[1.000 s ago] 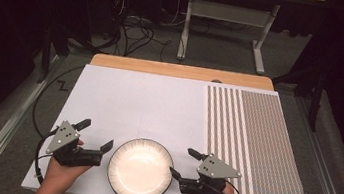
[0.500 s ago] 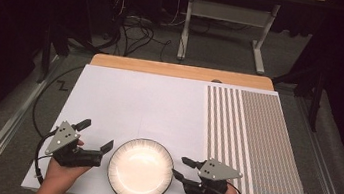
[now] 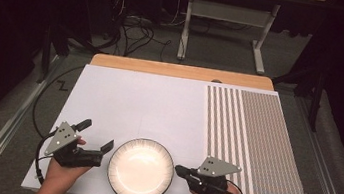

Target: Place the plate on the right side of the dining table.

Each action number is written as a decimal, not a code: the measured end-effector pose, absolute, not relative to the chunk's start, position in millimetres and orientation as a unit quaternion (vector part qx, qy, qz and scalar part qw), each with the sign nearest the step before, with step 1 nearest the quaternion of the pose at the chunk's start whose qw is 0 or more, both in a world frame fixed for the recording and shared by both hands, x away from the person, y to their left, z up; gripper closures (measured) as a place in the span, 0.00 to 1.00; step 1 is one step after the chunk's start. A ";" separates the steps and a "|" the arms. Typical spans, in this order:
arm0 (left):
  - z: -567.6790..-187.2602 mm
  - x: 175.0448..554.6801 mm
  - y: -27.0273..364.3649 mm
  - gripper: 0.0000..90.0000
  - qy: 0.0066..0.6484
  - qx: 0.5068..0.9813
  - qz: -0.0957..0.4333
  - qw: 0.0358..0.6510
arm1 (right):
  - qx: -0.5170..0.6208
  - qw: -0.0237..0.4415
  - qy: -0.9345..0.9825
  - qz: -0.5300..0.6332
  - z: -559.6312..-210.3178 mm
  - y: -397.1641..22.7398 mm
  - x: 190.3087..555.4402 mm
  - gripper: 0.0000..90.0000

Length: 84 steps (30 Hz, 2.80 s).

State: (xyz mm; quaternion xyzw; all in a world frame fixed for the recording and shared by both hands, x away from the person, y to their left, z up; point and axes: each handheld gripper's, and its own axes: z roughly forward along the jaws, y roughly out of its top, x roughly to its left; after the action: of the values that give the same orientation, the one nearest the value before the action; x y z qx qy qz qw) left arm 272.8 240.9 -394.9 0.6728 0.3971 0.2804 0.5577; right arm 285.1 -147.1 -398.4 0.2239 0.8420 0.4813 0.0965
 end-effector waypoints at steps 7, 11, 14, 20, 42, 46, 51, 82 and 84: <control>-394.9 272.9 241.2 0.01 0.398 0.671 0.279 0.560 | 0.217 0.096 0.857 0.458 -401.9 -139.8 283.7 1.00; -393.7 271.7 241.5 0.01 0.398 0.671 0.277 0.560 | 0.214 0.095 0.867 0.440 -403.0 -136.8 284.0 1.00; -393.6 271.5 241.5 0.01 0.398 0.671 0.277 0.561 | 0.212 0.089 0.871 0.434 -403.1 -135.3 283.8 1.00; -393.1 271.3 241.8 0.01 0.396 0.669 0.283 0.561 | 0.210 0.087 0.875 0.428 -402.1 -132.9 283.5 1.00; -393.5 272.6 239.8 0.01 0.394 0.671 0.277 0.564 | 0.209 0.094 0.885 0.406 -399.7 -127.8 284.4 1.00; -393.5 272.7 240.0 0.01 0.394 0.671 0.277 0.564 | 0.208 0.096 0.886 0.404 -399.4 -126.7 284.0 1.00; -393.3 272.6 240.4 0.01 0.393 0.672 0.277 0.564 | 0.207 0.097 0.887 0.402 -399.4 -125.7 284.2 1.00; -391.5 271.7 241.8 0.01 0.391 0.668 0.276 0.570 | 0.195 0.081 0.888 0.408 -404.4 -104.1 283.9 1.00; -391.6 272.0 241.6 0.01 0.391 0.668 0.276 0.570 | 0.197 0.081 0.888 0.408 -404.5 -104.2 283.9 1.00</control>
State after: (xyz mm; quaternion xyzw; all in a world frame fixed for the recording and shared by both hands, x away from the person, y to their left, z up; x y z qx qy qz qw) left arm 272.0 241.6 -391.6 0.6684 0.3906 0.2757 0.5697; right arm 283.9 -104.2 -404.5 0.1966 0.8880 0.4077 0.0810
